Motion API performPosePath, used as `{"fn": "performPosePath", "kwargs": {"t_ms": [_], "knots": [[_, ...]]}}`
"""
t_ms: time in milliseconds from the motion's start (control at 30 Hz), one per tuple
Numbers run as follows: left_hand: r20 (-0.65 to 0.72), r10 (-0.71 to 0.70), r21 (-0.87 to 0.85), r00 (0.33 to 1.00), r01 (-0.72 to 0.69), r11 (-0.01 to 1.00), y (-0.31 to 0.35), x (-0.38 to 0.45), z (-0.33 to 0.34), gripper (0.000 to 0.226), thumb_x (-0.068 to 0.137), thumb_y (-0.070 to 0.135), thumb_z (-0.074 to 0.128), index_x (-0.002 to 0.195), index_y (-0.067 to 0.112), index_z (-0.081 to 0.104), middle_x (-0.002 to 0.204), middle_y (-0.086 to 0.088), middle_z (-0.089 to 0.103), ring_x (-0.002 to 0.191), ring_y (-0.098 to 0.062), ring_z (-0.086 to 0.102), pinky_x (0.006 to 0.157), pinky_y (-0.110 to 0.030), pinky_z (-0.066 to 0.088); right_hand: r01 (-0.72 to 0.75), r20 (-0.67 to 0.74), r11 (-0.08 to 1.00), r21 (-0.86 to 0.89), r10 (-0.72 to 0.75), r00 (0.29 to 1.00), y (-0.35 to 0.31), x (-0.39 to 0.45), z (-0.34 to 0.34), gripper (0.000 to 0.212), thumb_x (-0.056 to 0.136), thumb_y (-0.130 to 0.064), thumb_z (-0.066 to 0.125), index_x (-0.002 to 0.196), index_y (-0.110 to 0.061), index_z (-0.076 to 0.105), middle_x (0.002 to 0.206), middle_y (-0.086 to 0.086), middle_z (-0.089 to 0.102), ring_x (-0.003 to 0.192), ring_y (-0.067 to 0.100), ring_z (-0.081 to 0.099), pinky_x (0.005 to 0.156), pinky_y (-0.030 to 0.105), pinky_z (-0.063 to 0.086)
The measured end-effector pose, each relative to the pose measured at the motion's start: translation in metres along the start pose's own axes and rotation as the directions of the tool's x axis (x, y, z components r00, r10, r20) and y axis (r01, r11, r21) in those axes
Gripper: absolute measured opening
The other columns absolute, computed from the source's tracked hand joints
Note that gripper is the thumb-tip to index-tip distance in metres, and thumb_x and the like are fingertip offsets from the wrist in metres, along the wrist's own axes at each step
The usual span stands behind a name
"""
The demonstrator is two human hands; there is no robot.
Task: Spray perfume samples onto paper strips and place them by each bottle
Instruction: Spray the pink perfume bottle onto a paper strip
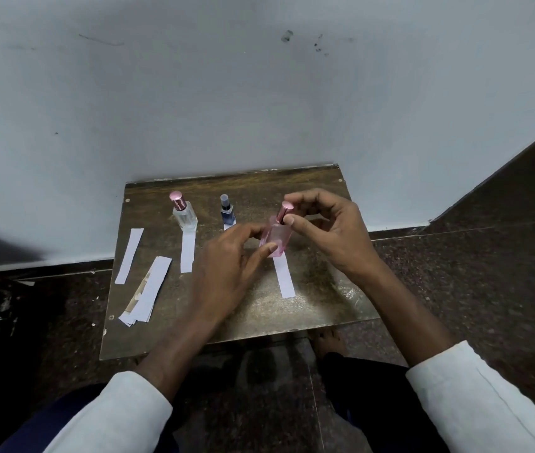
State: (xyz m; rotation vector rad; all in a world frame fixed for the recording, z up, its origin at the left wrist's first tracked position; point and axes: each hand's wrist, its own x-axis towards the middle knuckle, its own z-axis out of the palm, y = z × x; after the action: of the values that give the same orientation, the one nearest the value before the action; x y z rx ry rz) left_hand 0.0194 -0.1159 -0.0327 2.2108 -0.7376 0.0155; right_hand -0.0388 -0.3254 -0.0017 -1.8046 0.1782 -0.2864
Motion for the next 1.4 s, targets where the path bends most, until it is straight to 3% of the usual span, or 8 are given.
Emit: {"fn": "performPosePath", "kwargs": {"t_ms": [333,467,567,767,1033,1233,1333,1400], "knots": [[-0.012,-0.005,0.009,1.0,0.005,1.0,0.0,-0.004,-0.002,0.031,0.098,0.05,0.068,0.119,0.028,0.075,0.114,0.018,0.076,0.074,0.019,0.053,0.064,-0.003,0.034,0.033,-0.199,0.969,0.246,0.017,0.98,0.002,0.007,-0.003,0.022,0.098,-0.012,0.074,0.118,-0.005,0.069,0.113,0.01,0.074,0.104,0.022,0.071,0.091,0.041,0.06],[-0.026,-0.03,0.014,0.999,0.03,0.999,-0.002,-0.003,-0.005,0.029,0.099,0.048,0.07,0.122,0.03,0.075,0.112,0.02,0.075,0.072,0.014,0.056,0.064,-0.004,0.034,-0.097,-0.269,0.984,-0.147,0.055,0.962,0.017,0.007,-0.011,0.015,0.094,-0.017,0.078,0.108,-0.015,0.071,0.103,-0.006,0.078,0.094,0.004,0.073,0.086,0.018,0.057],[-0.041,-0.046,0.009,0.998,0.046,0.999,-0.002,-0.003,-0.006,0.029,0.099,0.049,0.069,0.122,0.031,0.075,0.103,0.022,0.072,0.066,0.0,0.06,0.06,-0.006,0.033,-0.151,-0.196,0.842,-0.518,0.055,0.979,0.028,0.005,-0.013,0.012,0.092,-0.02,0.08,0.102,-0.02,0.075,0.095,-0.013,0.075,0.081,-0.002,0.069,0.074,0.004,0.048],[-0.026,-0.048,0.003,0.999,0.048,0.999,0.0,-0.001,-0.004,0.029,0.1,0.05,0.068,0.123,0.033,0.073,0.118,0.021,0.074,0.064,0.003,0.06,0.062,-0.007,0.036,-0.12,-0.113,0.703,-0.701,0.057,0.992,0.034,0.008,-0.012,0.018,0.085,-0.022,0.087,0.101,-0.019,0.081,0.098,-0.003,0.079,0.084,0.01,0.069,0.082,0.03,0.06],[-0.033,-0.045,-0.001,0.998,0.045,0.999,-0.001,0.0,-0.003,0.03,0.099,0.047,0.07,0.124,0.03,0.074,0.118,0.019,0.075,0.071,0.012,0.061,0.062,-0.003,0.039,-0.108,-0.093,0.724,-0.682,0.061,0.994,0.034,0.008,-0.013,0.031,0.081,-0.027,0.091,0.109,-0.018,0.08,0.101,-0.004,0.078,0.085,0.005,0.065,0.082,0.021,0.054],[-0.028,-0.036,-0.039,0.999,0.035,0.999,-0.002,0.0,-0.002,0.031,0.099,0.047,0.07,0.124,0.03,0.074,0.107,0.017,0.075,0.069,-0.005,0.061,0.062,-0.009,0.04,-0.135,-0.178,0.748,-0.649,0.023,0.984,0.027,0.004,-0.025,0.038,0.088,-0.041,0.083,0.118,-0.019,0.074,0.104,-0.009,0.072,0.089,0.005,0.065,0.08,0.014,0.051],[-0.019,-0.055,-0.085,0.998,0.053,0.995,0.0,0.002,0.0,0.032,0.098,0.049,0.07,0.124,0.031,0.074,0.091,0.012,0.074,0.066,-0.011,0.059,0.062,-0.019,0.046,-0.112,-0.204,0.875,-0.472,0.015,0.979,0.014,-0.004,-0.026,0.031,0.096,-0.037,0.075,0.125,-0.025,0.073,0.11,-0.013,0.073,0.094,0.002,0.068,0.086,0.022,0.058],[0.01,-0.061,-0.168,0.998,0.062,0.984,0.005,0.001,0.002,0.03,0.097,0.045,0.073,0.122,0.03,0.076,0.083,0.008,0.074,0.064,-0.014,0.059,0.06,-0.019,0.043,-0.127,-0.034,0.965,-0.229,0.123,0.992,0.004,-0.014,-0.02,0.034,0.101,-0.043,0.067,0.131,-0.028,0.069,0.12,-0.011,0.073,0.107,0.005,0.07,0.093,0.031,0.06]]}}
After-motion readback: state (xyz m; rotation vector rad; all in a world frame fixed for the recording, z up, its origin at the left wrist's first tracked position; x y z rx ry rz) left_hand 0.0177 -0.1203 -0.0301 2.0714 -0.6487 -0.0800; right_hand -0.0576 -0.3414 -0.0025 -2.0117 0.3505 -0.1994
